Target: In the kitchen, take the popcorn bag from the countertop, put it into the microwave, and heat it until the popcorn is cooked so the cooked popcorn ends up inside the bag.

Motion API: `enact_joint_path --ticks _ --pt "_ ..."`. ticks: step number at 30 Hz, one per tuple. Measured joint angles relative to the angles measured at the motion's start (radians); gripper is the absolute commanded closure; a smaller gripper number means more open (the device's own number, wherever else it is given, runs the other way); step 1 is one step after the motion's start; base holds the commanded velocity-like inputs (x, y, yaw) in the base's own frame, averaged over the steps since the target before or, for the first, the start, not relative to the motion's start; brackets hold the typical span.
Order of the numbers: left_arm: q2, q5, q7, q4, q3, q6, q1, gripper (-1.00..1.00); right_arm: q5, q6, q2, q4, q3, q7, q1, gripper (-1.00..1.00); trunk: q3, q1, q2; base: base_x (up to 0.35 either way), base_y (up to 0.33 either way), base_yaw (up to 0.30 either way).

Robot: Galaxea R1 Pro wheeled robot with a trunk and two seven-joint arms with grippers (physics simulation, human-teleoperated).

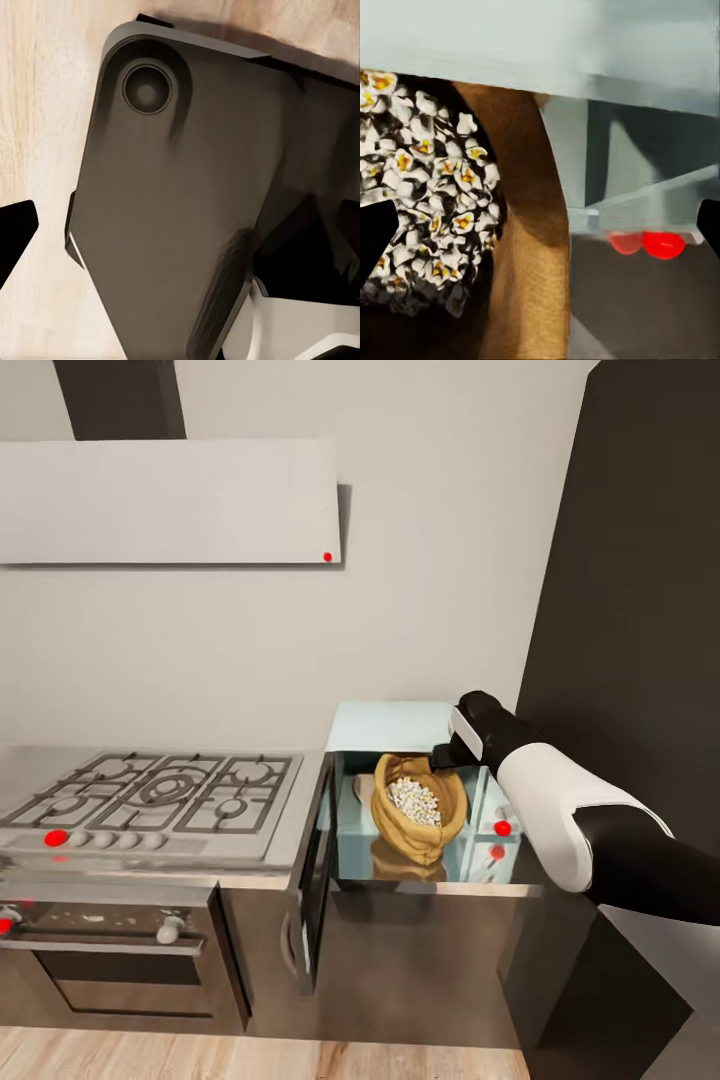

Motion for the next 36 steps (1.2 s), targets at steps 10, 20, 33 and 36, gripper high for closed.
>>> enact_joint_path --ticks 10,20,33,36 --pt "-0.001 0.000 0.000 0.000 0.000 0.000 0.000 -1.00 -0.016 0.000 0.001 -0.046 -0.008 0.010 0.000 -1.00 0.000 0.000 0.000 -0.334 0.000 0.000" --pt "0.000 0.000 0.000 0.000 -0.001 0.000 0.000 -1.00 -0.019 0.000 0.004 -0.200 -0.010 0.018 0.000 -1.00 0.000 0.000 0.000 -0.295 0.000 0.000" --pt "0.001 0.000 0.000 0.000 -0.001 0.000 0.000 -1.00 -0.015 0.000 -0.078 -0.259 -0.010 0.022 0.066 -1.00 0.000 -0.001 0.000 -0.013 0.000 0.000" --pt "0.001 0.000 0.000 0.000 -0.001 0.000 0.000 -1.00 -0.016 0.000 -0.091 -0.259 -0.010 0.021 0.073 -1.00 0.000 -0.001 0.000 0.000 0.000 0.000"
